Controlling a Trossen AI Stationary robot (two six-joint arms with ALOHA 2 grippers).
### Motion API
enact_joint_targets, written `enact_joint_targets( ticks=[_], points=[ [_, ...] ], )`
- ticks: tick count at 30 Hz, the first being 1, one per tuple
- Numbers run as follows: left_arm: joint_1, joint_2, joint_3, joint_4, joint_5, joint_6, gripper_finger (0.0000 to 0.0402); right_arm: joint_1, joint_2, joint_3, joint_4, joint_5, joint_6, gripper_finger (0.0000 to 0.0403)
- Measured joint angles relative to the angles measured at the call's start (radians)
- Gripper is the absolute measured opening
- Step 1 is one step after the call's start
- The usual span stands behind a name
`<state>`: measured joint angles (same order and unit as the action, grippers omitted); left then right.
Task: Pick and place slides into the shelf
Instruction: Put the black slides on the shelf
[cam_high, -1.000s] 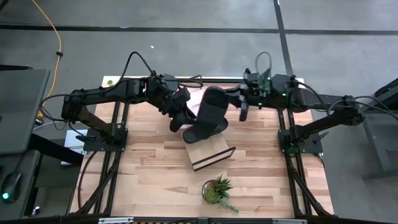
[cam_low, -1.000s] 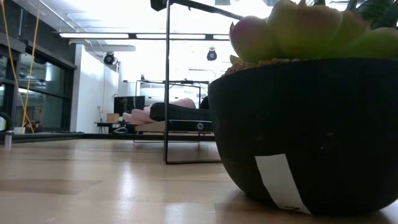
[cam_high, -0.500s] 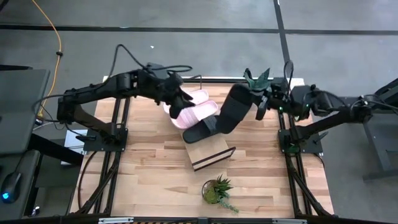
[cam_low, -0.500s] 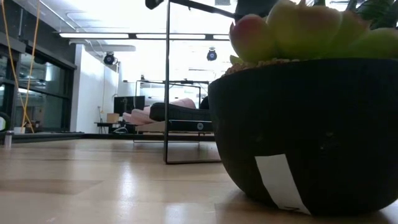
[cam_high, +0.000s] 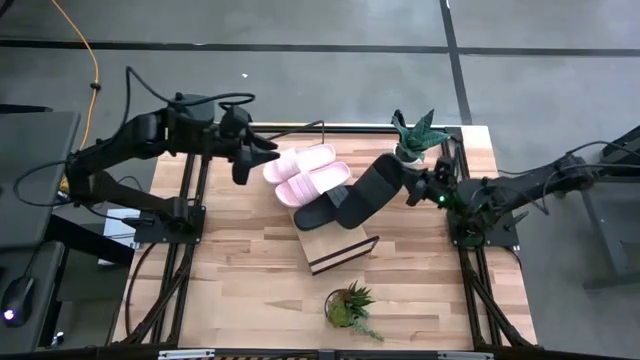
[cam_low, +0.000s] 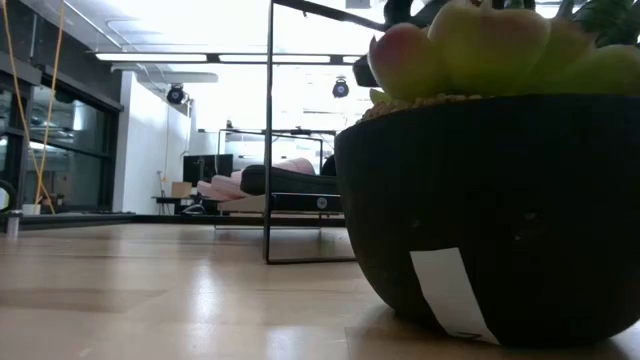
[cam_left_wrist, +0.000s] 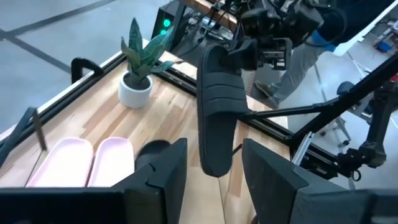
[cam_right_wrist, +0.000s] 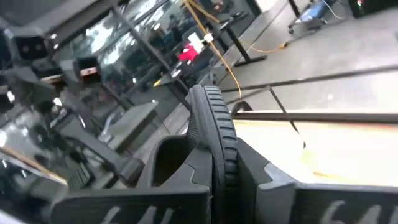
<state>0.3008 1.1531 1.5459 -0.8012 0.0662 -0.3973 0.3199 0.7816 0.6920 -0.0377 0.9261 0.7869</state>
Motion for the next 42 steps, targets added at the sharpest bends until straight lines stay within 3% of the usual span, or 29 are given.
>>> enact_joint_targets(
  ticks=[6,14,23,29,42],
  points=[
    [0.0,-0.039,0.0,-0.05,-0.001,-0.011,0.0137,0.096,0.03,-0.14,0.122,0.2,0.159,0.0005],
    [0.0,-0.048,0.0,-0.066,-0.001,-0.006,0.0127,0.197,0.121,-0.185,0.116,0.432,0.41,0.0005],
    [0.0,-0.048,0.0,-0.083,0.0,0.01,0.0127,0.227,0.307,-0.185,0.114,0.515,0.69,0.0005],
    [0.0,-0.047,0.0,-0.135,0.0,0.011,0.0127,0.227,0.404,-0.184,0.117,0.514,0.837,0.0005],
    [0.0,-0.054,0.0,-0.145,0.0,0.024,0.0126,0.284,0.507,-0.184,0.127,0.516,0.994,0.0005]
  ],
)
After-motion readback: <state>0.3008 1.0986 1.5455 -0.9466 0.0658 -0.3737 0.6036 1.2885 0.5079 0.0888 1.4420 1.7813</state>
